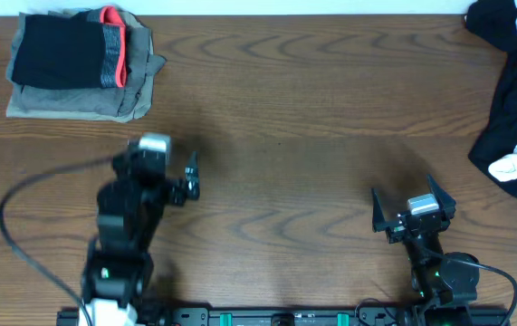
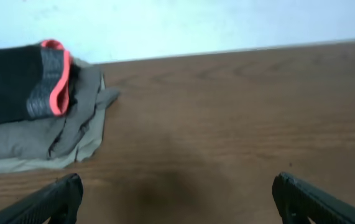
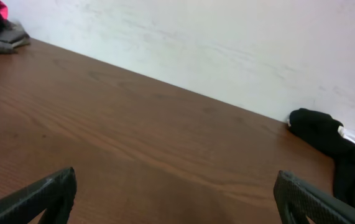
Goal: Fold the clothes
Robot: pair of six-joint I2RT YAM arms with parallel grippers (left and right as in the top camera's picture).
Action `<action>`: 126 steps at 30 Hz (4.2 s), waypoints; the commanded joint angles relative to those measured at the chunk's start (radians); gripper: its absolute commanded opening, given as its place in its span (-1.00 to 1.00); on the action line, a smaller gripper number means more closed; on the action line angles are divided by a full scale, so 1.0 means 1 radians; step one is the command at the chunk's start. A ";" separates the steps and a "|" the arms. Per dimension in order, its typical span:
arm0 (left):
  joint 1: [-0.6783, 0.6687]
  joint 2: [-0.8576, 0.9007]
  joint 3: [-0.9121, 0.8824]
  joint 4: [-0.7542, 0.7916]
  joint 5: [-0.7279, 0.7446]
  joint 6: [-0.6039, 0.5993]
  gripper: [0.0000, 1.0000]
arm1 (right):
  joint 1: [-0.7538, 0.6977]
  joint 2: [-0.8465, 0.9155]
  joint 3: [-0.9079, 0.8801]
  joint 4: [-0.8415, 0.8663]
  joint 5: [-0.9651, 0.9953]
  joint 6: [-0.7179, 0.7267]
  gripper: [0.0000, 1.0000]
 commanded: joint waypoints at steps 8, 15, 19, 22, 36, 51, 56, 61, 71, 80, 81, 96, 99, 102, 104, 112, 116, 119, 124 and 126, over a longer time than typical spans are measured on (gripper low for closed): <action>0.100 -0.353 -0.312 0.126 0.026 -0.113 0.96 | -0.008 -0.006 -0.002 -0.004 0.000 0.015 0.98; 0.156 -0.491 -0.377 0.119 0.026 -0.114 0.96 | -0.008 -0.006 -0.002 -0.004 0.000 0.015 0.98; 0.169 -0.536 -0.387 0.080 0.037 -0.113 0.96 | -0.008 -0.006 -0.002 -0.004 -0.001 0.015 0.99; 0.177 -0.559 -0.387 0.054 0.040 -0.113 0.96 | -0.008 -0.006 -0.002 -0.004 0.000 0.015 0.98; 0.185 -0.626 -0.387 -0.098 0.039 -0.100 0.96 | -0.008 -0.006 -0.002 -0.004 0.000 0.015 0.99; 0.185 -0.645 -0.387 -0.098 0.040 -0.097 0.96 | -0.008 -0.006 -0.002 -0.004 -0.001 0.015 0.98; 0.185 -0.644 -0.387 -0.096 0.040 -0.098 0.96 | -0.008 -0.006 -0.002 -0.004 0.000 0.015 0.99; 0.185 -0.644 -0.387 -0.097 0.040 -0.098 0.96 | -0.008 -0.006 -0.002 -0.004 0.000 0.015 0.99; 0.185 -0.644 -0.387 -0.097 0.040 -0.097 0.96 | -0.008 -0.006 -0.002 -0.004 0.000 0.015 0.99; 0.185 -0.644 -0.387 -0.096 0.040 -0.098 0.96 | -0.008 -0.006 -0.002 -0.004 -0.001 0.015 0.98; 0.185 -0.644 -0.387 -0.096 0.040 -0.097 0.96 | -0.008 -0.006 -0.002 -0.004 -0.001 0.015 0.99; 0.185 -0.644 -0.387 -0.096 0.040 -0.098 0.96 | -0.008 -0.006 -0.002 -0.004 0.000 0.015 0.99; 0.185 -0.644 -0.387 -0.097 0.040 -0.098 0.96 | -0.008 -0.006 -0.002 -0.004 0.000 0.015 0.99; 0.185 -0.644 -0.387 -0.097 0.040 -0.098 0.96 | -0.008 -0.006 -0.002 -0.004 0.000 0.015 0.98; 0.185 -0.644 -0.387 -0.097 0.040 -0.098 0.96 | -0.008 -0.006 -0.002 -0.004 0.000 0.015 0.99; 0.185 -0.644 -0.387 -0.097 0.040 -0.098 0.96 | -0.008 -0.006 -0.002 -0.004 -0.001 0.015 0.99; 0.185 -0.644 -0.387 -0.097 0.040 -0.097 0.96 | -0.008 -0.006 -0.002 -0.004 -0.001 0.015 0.99; 0.185 -0.644 -0.387 -0.097 0.040 -0.098 0.96 | -0.008 -0.006 -0.002 -0.004 -0.001 0.015 0.98; 0.185 -0.644 -0.387 -0.096 0.040 -0.098 0.96 | -0.008 -0.006 -0.002 -0.004 -0.001 0.015 0.99; 0.185 -0.644 -0.387 -0.097 0.040 -0.098 0.96 | -0.008 -0.006 -0.002 -0.004 0.000 0.015 0.98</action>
